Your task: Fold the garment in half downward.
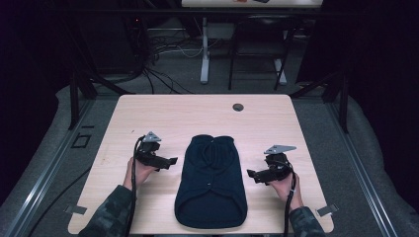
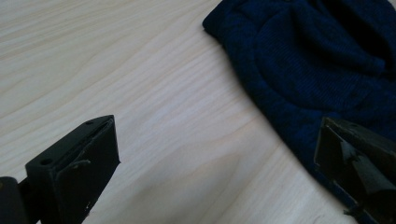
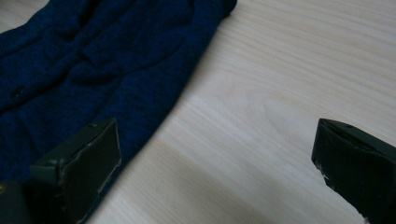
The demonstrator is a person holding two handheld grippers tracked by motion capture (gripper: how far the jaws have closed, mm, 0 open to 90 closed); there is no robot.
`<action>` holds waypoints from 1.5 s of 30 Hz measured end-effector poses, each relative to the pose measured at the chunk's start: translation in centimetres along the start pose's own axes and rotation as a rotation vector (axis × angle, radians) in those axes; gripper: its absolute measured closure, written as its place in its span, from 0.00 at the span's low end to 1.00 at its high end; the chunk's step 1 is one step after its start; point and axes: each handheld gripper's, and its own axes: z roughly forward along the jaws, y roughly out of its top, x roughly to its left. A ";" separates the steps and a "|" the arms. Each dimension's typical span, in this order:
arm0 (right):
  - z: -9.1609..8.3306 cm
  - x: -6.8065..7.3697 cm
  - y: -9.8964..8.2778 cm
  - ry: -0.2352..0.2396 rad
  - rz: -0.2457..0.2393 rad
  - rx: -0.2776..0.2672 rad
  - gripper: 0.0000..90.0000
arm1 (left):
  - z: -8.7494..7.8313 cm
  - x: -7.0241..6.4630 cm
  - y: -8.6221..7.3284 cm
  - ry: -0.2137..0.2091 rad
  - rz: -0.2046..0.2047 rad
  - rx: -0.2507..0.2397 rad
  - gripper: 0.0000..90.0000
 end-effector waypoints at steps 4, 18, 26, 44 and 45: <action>0.5 0.2 0.7 0.012 -0.001 -0.001 0.01 | 0.7 -0.1 0.9 -0.008 0.007 0.005 0.00; 3.7 1.4 4.3 0.070 -0.017 0.014 0.00 | 3.9 -1.0 3.5 -0.046 0.011 0.031 0.00; 5.5 1.7 5.8 0.076 -0.024 0.040 0.00 | 5.5 -1.6 4.7 -0.058 0.015 0.047 0.00; 10.0 0.7 7.6 0.063 0.055 0.103 0.39 | 9.0 -2.8 6.0 -0.055 0.033 0.106 0.17; 10.2 0.7 7.5 0.056 0.076 0.102 0.41 | 9.0 -2.8 5.9 -0.045 0.033 0.111 0.18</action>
